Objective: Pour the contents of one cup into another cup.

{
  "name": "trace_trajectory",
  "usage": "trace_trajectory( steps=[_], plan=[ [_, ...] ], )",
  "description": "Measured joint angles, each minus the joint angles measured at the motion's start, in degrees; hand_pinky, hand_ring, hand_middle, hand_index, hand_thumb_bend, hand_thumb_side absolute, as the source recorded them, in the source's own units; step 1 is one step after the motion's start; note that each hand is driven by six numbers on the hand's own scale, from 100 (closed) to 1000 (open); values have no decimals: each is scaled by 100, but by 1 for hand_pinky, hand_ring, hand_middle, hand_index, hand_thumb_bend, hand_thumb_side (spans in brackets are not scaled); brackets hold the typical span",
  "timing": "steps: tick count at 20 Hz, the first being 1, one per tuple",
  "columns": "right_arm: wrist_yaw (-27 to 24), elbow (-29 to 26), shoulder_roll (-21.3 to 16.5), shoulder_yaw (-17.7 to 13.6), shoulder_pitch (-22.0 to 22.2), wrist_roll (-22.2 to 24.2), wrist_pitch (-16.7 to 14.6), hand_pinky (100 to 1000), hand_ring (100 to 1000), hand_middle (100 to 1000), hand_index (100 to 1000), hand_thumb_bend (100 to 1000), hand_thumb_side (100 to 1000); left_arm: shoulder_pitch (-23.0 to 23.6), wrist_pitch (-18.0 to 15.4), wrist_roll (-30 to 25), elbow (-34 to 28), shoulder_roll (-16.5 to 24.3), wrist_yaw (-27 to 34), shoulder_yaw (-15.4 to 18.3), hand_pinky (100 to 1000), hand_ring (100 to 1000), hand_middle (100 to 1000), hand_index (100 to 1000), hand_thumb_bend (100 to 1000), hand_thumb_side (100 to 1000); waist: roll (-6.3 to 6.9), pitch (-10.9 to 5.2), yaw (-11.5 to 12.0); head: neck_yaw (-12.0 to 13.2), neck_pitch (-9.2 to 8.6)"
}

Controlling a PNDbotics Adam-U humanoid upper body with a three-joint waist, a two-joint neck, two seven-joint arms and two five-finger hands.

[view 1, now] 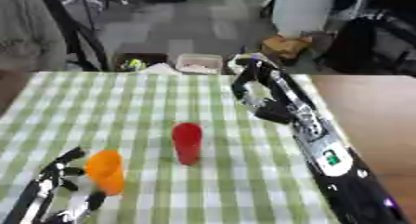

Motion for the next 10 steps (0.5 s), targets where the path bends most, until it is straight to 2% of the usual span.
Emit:
trace_trajectory(
  steps=[10],
  plan=[
    [0,0,7,0,29,4,0,783,629,561,867,282,540,-276,-131,476,570,-76,233,-22,524,696,853,1000,550,721,-9,0,-11,0,-1]
  ],
)
